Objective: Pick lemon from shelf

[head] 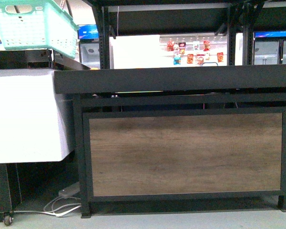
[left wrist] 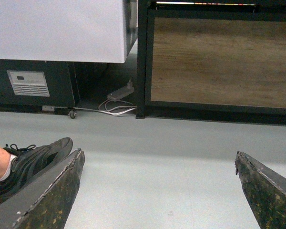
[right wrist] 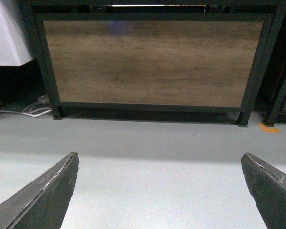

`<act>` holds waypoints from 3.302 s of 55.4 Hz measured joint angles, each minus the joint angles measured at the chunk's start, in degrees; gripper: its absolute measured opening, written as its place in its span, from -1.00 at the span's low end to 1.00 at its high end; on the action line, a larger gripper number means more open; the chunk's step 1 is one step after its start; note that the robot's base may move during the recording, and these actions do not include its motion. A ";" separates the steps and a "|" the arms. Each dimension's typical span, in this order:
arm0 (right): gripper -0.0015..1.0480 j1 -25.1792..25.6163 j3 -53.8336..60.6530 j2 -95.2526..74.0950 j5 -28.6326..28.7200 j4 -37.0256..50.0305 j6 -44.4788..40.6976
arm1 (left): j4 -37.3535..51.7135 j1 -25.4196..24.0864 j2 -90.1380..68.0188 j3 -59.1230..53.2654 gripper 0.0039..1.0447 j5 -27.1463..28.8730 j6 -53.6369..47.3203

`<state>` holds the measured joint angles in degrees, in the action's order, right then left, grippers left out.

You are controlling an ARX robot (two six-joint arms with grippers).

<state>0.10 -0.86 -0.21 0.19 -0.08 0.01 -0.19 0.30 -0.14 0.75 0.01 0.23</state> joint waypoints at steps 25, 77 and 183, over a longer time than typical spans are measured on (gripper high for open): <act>0.95 0.00 0.00 0.00 0.00 0.00 0.00 | 0.00 0.00 0.00 0.00 0.86 0.00 0.00; 0.95 0.00 0.00 0.00 0.00 0.00 -0.02 | 0.00 0.00 0.00 0.02 0.86 0.00 0.00; 0.95 0.00 0.00 0.04 0.00 0.00 -0.02 | 0.00 -0.04 0.07 0.02 0.86 -0.02 0.00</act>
<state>0.10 -0.86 -0.16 0.19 -0.08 -0.01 -0.19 0.25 -0.08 0.78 -0.01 0.23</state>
